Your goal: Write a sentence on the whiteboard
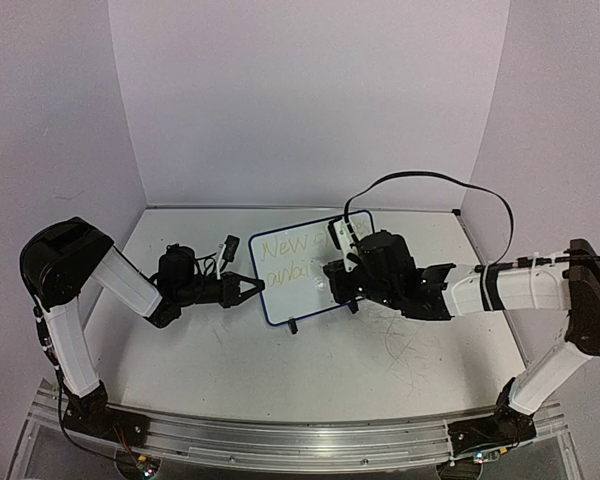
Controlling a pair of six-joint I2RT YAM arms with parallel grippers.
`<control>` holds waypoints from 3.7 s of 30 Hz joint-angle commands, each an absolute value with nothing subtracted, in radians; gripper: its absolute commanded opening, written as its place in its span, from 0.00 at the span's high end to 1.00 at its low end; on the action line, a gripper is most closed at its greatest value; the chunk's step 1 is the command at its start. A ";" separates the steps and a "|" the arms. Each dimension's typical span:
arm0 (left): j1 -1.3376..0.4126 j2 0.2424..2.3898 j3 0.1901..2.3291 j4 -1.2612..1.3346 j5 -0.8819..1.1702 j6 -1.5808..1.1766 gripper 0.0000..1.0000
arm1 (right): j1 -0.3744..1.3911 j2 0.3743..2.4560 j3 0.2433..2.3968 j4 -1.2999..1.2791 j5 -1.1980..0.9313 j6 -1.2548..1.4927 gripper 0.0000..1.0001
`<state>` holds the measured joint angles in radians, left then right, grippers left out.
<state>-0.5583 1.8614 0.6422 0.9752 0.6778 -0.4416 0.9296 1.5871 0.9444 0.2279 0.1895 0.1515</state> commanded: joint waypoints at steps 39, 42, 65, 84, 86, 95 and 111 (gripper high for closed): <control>-0.568 1.839 0.667 0.891 0.658 -0.408 1.00 | 0.904 1.666 0.979 0.262 0.218 0.141 1.00; -0.568 1.841 0.669 0.891 0.658 -0.408 1.00 | 0.906 1.660 0.963 0.256 0.213 0.148 1.00; -0.568 1.840 0.668 0.886 0.659 -0.410 1.00 | 0.918 1.582 0.885 0.279 0.319 0.167 1.00; -0.569 1.834 0.665 0.885 0.658 -0.407 1.00 | 0.917 1.677 1.007 0.330 0.189 0.135 1.00; -0.569 1.833 0.666 0.883 0.658 -0.407 1.00 | 0.917 1.686 1.012 0.327 0.192 0.138 1.00; -0.568 1.831 0.666 0.879 0.659 -0.404 1.00 | 0.917 1.725 1.042 0.273 0.259 0.148 1.00; -0.569 1.839 0.676 0.873 0.660 -0.405 1.00 | 0.918 1.588 0.936 0.308 0.331 0.144 1.00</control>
